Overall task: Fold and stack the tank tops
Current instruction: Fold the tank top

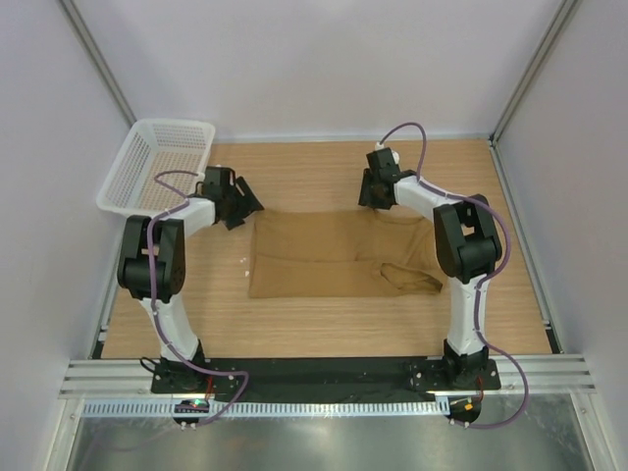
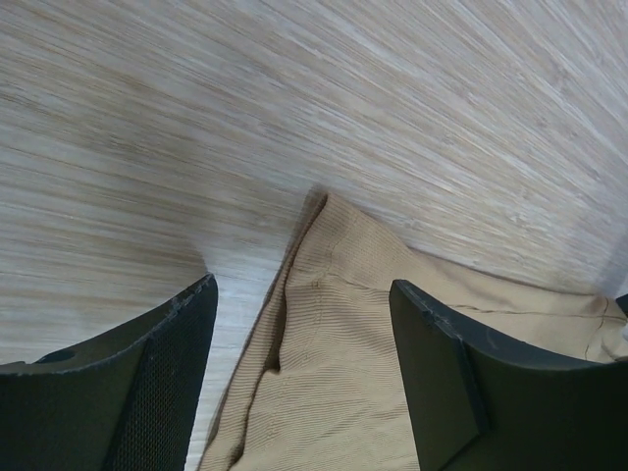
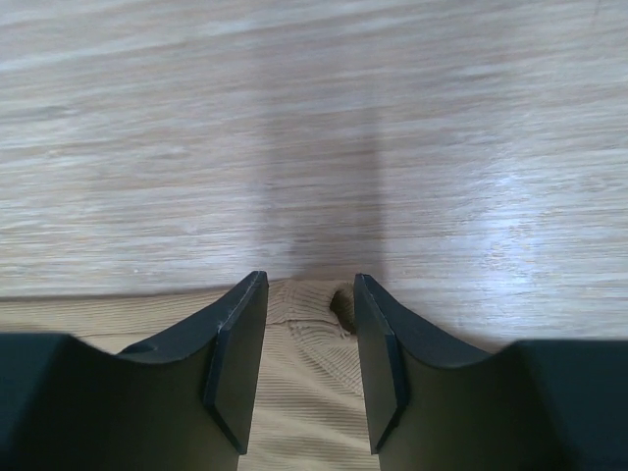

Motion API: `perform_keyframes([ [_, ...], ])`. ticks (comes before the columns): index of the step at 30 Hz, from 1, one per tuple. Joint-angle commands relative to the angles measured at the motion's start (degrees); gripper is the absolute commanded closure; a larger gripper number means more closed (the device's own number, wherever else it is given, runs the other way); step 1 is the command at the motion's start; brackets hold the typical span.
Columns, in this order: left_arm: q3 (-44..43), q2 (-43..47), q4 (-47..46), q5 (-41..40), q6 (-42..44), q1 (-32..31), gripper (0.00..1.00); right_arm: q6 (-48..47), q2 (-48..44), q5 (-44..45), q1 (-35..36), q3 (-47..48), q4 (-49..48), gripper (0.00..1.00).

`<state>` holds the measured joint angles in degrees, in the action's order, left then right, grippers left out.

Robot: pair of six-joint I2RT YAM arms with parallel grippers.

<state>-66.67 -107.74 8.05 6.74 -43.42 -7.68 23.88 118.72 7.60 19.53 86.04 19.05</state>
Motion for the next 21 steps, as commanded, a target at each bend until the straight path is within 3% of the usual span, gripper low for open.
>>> perform_keyframes([
  [1,-2.14,-1.23,0.03,1.34,0.44,0.30,0.28,-0.32,0.11,-1.27,-0.02,2.12,0.90,0.54],
  [4,-2.49,-2.64,0.12,1.61,0.27,0.30,0.28,-0.24,0.29,-1.44,-0.02,1.59,0.99,0.56],
  [7,-3.54,-3.87,0.29,1.69,0.26,0.39,0.29,-0.15,0.38,-1.79,-0.11,1.32,0.55,0.69],
  [11,-4.52,-5.19,0.73,2.57,0.27,0.39,0.37,-0.24,0.20,-1.97,-0.02,1.06,0.55,0.82],
  [15,-4.43,-5.81,0.82,2.84,0.09,0.39,0.44,-0.41,-0.24,-1.97,-0.02,0.71,0.38,0.85],
  [21,-4.69,-6.95,1.00,2.93,-0.18,-0.49,0.47,-0.32,-1.21,-2.85,-0.02,-0.08,-0.15,0.87],
])
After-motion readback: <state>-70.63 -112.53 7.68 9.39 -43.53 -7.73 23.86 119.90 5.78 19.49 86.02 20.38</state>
